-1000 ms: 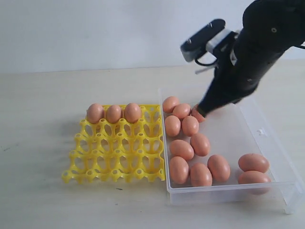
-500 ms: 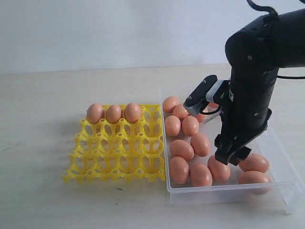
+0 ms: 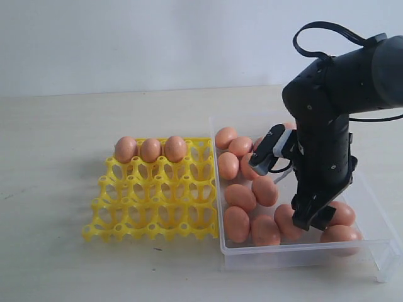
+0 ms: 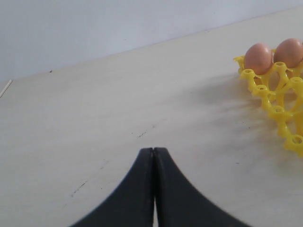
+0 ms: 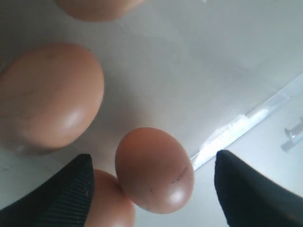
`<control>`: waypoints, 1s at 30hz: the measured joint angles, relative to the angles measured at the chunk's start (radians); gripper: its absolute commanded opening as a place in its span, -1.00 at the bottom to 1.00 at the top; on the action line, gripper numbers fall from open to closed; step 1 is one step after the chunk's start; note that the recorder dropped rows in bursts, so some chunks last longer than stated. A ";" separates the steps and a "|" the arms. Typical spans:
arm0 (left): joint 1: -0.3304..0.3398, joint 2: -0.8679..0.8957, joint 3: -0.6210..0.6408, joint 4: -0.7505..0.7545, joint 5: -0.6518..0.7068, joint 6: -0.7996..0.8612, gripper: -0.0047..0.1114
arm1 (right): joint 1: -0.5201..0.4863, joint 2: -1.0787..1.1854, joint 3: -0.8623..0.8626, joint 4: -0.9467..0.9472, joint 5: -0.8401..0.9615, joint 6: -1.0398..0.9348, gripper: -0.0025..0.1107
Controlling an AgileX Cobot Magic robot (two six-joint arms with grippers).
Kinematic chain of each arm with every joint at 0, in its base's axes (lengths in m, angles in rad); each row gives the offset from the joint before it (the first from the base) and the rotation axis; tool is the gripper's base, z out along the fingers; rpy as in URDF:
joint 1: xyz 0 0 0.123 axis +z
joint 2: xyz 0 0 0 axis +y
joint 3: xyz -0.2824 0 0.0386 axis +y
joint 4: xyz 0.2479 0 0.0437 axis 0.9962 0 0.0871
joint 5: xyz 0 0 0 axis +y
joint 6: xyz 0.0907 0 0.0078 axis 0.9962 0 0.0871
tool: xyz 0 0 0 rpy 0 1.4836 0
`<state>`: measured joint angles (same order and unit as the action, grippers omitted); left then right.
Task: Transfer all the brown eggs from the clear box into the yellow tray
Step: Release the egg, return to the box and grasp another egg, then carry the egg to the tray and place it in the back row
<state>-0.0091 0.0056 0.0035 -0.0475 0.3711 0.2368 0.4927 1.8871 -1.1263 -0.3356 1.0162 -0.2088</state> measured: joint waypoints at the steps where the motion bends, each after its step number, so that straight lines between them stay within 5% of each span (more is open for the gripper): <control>1: 0.000 0.000 0.000 0.000 0.000 0.000 -0.92 | -0.005 0.006 0.000 -0.010 -0.003 0.008 0.26; 21: 0.000 0.000 0.000 0.000 0.000 0.000 -0.92 | -0.033 0.051 0.000 -0.022 -0.070 0.024 0.06; 24: 0.000 0.000 0.000 0.000 0.000 0.000 -0.92 | -0.033 0.078 0.000 -0.009 -0.070 0.019 -0.30; 27: 0.000 0.000 0.000 0.000 0.000 0.000 -0.92 | -0.033 0.084 0.000 -0.004 -0.072 0.017 -0.92; 30: 0.000 0.000 0.000 0.000 0.000 0.000 -0.92 | -0.033 0.080 0.000 -0.002 -0.081 0.029 -0.96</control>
<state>-0.0091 0.0056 0.0035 -0.0475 0.3711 0.2368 0.4596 1.9671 -1.1263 -0.3376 0.9353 -0.1796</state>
